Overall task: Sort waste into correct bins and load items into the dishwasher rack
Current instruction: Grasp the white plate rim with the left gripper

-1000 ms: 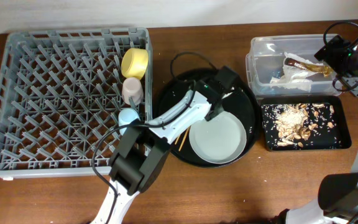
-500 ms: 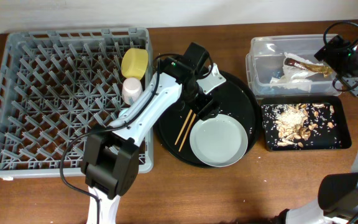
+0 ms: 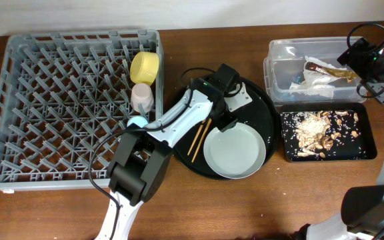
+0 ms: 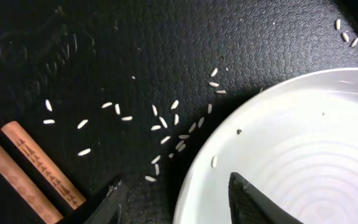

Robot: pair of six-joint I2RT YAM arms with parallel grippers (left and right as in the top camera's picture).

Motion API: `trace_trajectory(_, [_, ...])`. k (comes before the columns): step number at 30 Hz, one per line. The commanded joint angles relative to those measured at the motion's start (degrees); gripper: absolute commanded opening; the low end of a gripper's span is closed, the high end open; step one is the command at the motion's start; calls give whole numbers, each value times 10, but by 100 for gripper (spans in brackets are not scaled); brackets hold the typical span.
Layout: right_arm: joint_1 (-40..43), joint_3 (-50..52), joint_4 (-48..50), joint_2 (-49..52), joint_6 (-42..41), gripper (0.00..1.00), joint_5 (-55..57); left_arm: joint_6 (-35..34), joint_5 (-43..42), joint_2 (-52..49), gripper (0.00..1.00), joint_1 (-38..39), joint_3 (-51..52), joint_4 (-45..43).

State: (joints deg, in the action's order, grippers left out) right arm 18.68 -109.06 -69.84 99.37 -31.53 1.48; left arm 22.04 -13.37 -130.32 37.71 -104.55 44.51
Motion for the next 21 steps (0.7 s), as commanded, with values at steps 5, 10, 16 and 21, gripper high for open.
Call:
trace_trajectory(5, [1, -2, 2, 1, -2, 98, 3, 23, 8, -29, 32, 4, 2, -7])
trace_trajectory(10, [1, -2, 2, 1, -2, 98, 3, 23, 3, -29, 21, 5, 2, -14])
trace_trajectory(16, [1, -2, 2, 1, -2, 99, 3, 22, 3, -31, 0, 5, 1, -12])
trace_trajectory(21, [1, -2, 2, 1, -2, 99, 3, 13, 3, -31, 0, 4, -47, 8])
